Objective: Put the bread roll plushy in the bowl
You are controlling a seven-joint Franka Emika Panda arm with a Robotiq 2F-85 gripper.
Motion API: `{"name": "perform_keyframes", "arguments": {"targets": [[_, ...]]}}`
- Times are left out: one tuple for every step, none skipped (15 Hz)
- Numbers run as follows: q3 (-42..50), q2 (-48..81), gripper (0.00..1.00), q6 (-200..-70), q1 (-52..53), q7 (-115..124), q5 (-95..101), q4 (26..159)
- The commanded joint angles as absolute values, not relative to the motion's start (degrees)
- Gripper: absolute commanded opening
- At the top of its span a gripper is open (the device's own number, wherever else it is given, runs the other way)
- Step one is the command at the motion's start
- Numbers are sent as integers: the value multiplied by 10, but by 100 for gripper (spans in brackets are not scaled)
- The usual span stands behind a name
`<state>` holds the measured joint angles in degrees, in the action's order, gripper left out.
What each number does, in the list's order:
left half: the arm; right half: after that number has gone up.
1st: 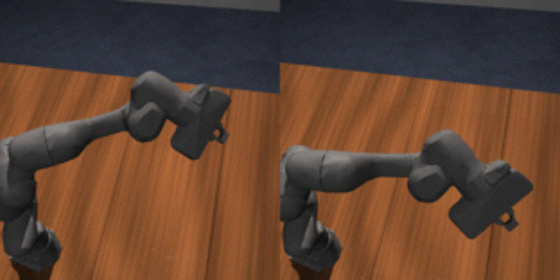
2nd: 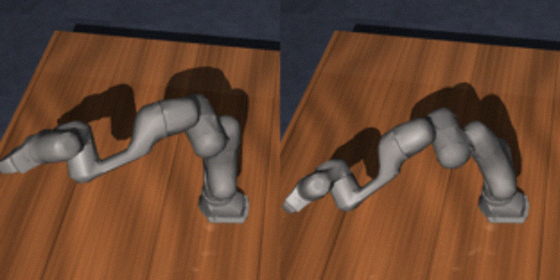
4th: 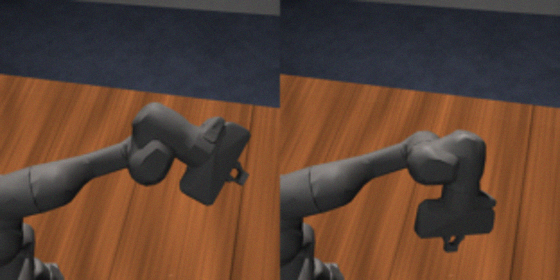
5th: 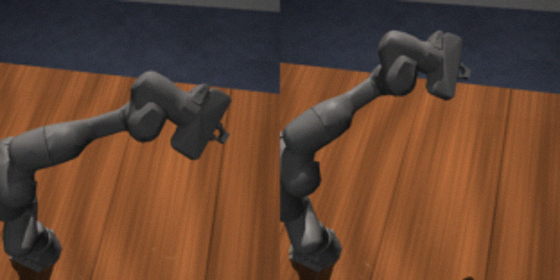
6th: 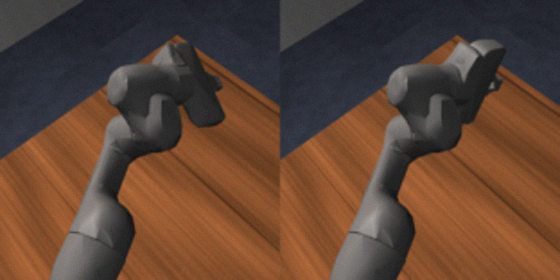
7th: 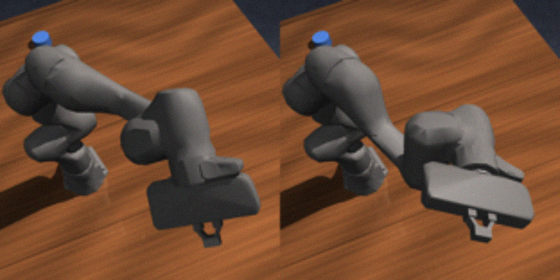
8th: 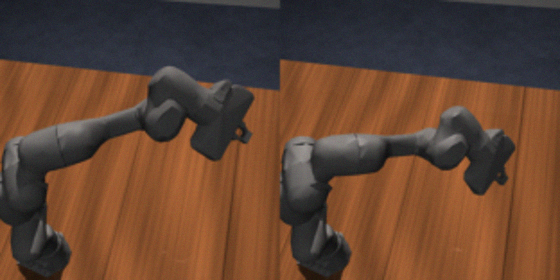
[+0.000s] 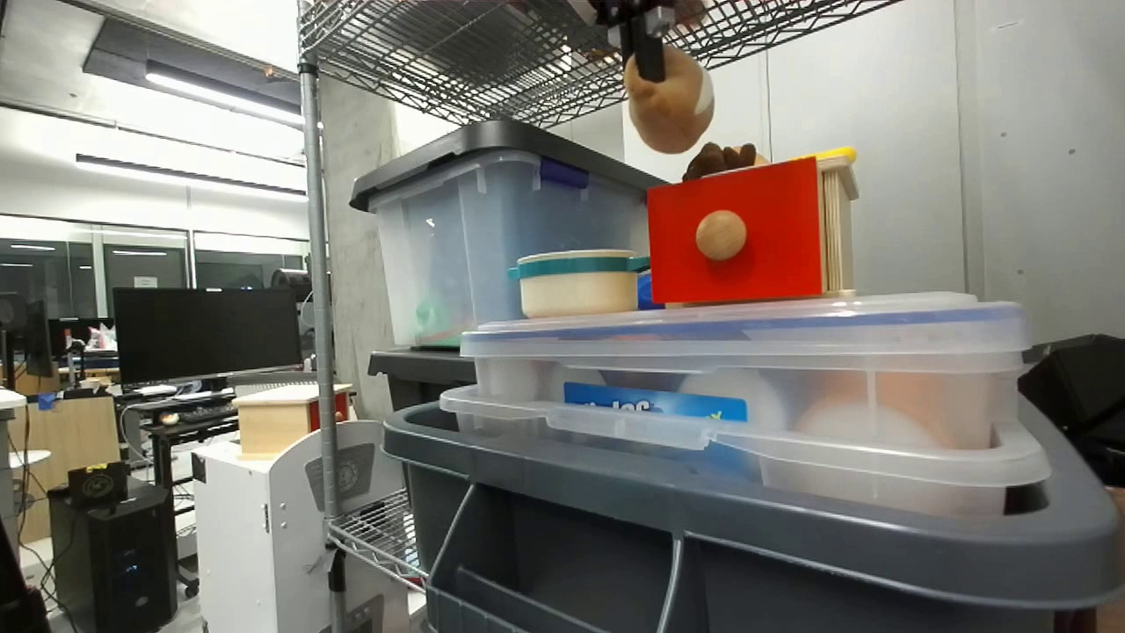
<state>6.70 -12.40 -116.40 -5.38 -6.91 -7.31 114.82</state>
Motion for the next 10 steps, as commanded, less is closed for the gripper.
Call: {"name": "perform_keyframes", "arguments": {"targets": [[57,-134,1,-1151,-44,-50,-71,1148],[55,-132,1,-1156,-43,-45,-72,1149],[53,-130,1,-1158,-41,-41,-72,1148],[51,-127,1,-1162,-39,-36,-74,1148],[49,-122,1,-1168,-38,-28,-75,1147],[47,-115,1,-1169,-35,-22,-81,1144],[45,-109,1,-1170,-33,-13,-83,1141],[43,-102,1,-1172,-31,-7,-87,1138],[40,-97,1,-1174,-28,-2,-89,1137],[37,-89,1,-1178,-25,2,-95,1133]]}}
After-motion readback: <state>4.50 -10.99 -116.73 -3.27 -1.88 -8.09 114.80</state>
